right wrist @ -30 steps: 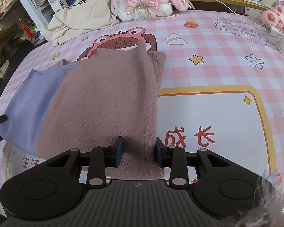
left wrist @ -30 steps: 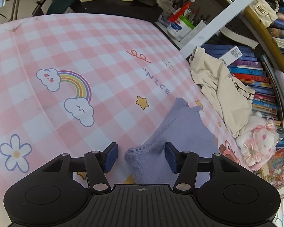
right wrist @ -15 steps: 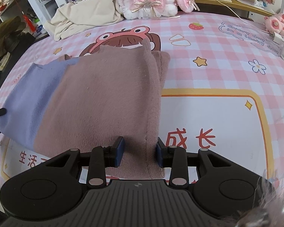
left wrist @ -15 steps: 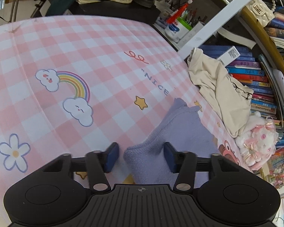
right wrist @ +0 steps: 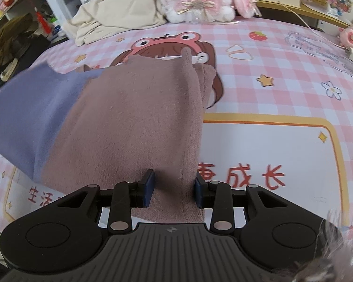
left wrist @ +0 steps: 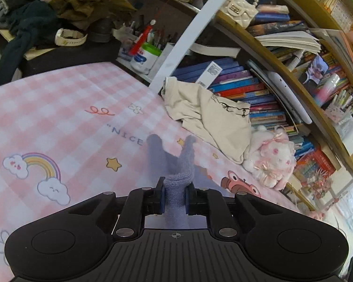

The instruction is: Fold clothes

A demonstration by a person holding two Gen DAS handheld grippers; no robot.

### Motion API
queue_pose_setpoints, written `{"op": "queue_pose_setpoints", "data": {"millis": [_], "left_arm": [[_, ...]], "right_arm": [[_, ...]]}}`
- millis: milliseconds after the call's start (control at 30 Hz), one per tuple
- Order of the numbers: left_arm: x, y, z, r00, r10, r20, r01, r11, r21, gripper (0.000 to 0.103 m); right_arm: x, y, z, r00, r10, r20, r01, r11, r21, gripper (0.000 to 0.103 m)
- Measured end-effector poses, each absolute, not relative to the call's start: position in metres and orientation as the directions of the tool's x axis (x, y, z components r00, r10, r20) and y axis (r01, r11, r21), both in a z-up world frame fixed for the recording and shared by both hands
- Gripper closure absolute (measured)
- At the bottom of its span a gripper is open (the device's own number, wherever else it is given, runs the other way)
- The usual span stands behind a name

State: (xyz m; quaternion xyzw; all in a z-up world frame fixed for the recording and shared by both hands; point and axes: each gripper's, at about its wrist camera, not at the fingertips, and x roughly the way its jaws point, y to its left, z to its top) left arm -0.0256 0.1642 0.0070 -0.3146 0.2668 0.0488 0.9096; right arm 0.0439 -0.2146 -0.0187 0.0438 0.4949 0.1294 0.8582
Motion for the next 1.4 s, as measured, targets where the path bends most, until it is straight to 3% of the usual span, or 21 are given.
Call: {"op": "queue_pose_setpoints", "data": {"millis": [100,233,433,1000,1400], "left_arm": [[-0.024,0.185,-0.011,0.816,-0.060,-0.575,-0.362,0.723,-0.589,0.088],[-0.028,0.212,-0.041,0.782,-0.098,-0.615,-0.460,0.575,-0.676,0.076],[-0.032,0.210,-0.051,0.781,-0.101,-0.616,-0.467,0.560,-0.684,0.062],[-0.022,0.201,-0.053,0.799,-0.092,-0.594,-0.443,0.577,-0.686,0.065],[-0.021,0.204,-0.054,0.796,-0.104,-0.596,-0.448,0.559,-0.697,0.061]], "right_arm": [[0.044,-0.210,-0.019,0.479,0.265,-0.837,-0.181,0.963,0.201,0.070],[0.044,-0.212,-0.020,0.481,0.270,-0.834,-0.176,0.962,0.209,0.070],[0.044,-0.212,-0.020,0.480,0.270,-0.835,-0.178,0.962,0.209,0.070],[0.043,-0.213,-0.020,0.480,0.277,-0.832,-0.179,0.960,0.216,0.071],[0.045,-0.215,-0.020,0.479,0.280,-0.832,-0.161,0.960,0.231,0.071]]}}
